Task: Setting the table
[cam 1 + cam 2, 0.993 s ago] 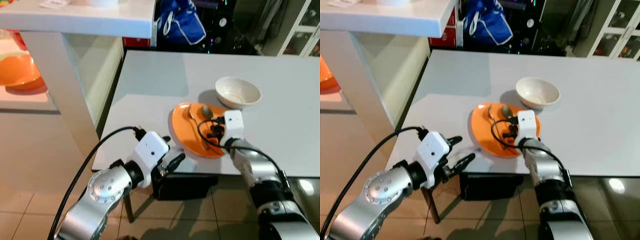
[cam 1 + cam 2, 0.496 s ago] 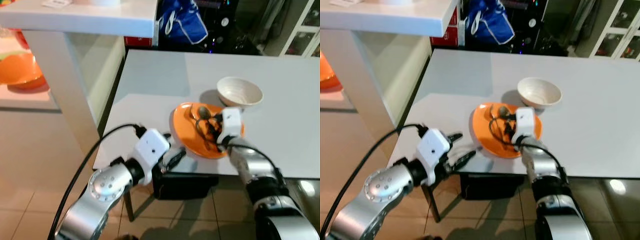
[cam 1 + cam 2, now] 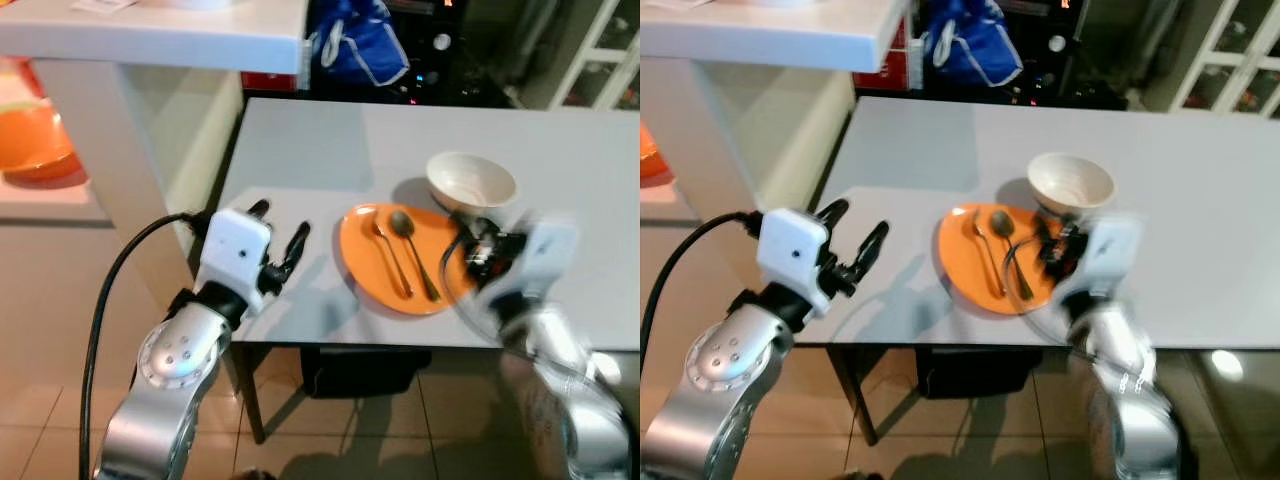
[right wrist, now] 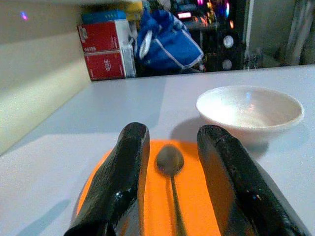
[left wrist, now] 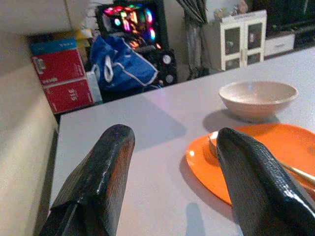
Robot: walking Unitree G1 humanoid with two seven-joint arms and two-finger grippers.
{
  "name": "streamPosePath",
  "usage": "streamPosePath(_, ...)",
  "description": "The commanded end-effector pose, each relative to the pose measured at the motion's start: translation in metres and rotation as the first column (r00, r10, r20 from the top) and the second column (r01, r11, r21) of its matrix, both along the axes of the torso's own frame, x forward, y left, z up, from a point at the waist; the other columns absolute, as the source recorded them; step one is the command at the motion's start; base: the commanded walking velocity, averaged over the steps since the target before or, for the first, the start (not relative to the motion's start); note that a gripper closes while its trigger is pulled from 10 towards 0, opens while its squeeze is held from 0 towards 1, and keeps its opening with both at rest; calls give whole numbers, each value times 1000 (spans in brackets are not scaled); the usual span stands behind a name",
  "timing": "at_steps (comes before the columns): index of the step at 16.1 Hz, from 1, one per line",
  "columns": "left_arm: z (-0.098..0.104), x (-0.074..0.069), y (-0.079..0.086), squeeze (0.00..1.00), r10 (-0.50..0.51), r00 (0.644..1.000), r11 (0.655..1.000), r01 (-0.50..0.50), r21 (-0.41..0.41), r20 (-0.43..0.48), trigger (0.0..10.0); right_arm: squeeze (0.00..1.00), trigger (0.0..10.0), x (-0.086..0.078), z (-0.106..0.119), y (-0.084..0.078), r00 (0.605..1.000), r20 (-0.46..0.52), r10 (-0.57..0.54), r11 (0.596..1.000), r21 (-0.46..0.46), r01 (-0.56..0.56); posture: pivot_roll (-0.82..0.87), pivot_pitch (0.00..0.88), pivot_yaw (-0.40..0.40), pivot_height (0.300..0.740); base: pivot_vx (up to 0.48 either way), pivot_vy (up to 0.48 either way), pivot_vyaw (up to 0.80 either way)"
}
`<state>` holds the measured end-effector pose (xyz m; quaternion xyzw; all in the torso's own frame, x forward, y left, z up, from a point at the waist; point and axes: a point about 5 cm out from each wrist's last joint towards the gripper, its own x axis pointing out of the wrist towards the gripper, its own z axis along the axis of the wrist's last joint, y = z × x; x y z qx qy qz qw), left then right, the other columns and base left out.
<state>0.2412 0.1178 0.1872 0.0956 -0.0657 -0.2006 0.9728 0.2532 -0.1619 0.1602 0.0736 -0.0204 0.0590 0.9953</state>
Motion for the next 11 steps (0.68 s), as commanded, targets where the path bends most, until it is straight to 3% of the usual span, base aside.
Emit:
streamPosePath(1,0,0,-1,0,-8,1000,1000,8,14,6,10000,0,10000,-11,4,8,1000,-8,12,1000,27,-12,-48,0,11,740,0,480,0)
streamPosePath(6,4,18,-1,0,5,1000,999,-6,46,20,10000,0,10000,-5,5,19,998,-41,46,998,48,-44,-20,0,8,740,0,480,0)
streamPosePath(8,12,38,2,0,39,999,996,-41,83,29,10000,0,10000,14,13,28,997,-26,68,996,56,-67,-17,0,23,740,0,480,0)
streamPosePath(10,14,48,5,0,62,997,996,-64,61,35,10000,0,10000,28,15,35,996,-30,82,993,86,-79,-14,0,39,740,0,480,0)
streamPosePath(11,11,52,7,0,70,997,994,-73,87,33,10000,0,10000,34,5,42,991,-93,97,995,24,-95,-11,0,38,740,0,480,0)
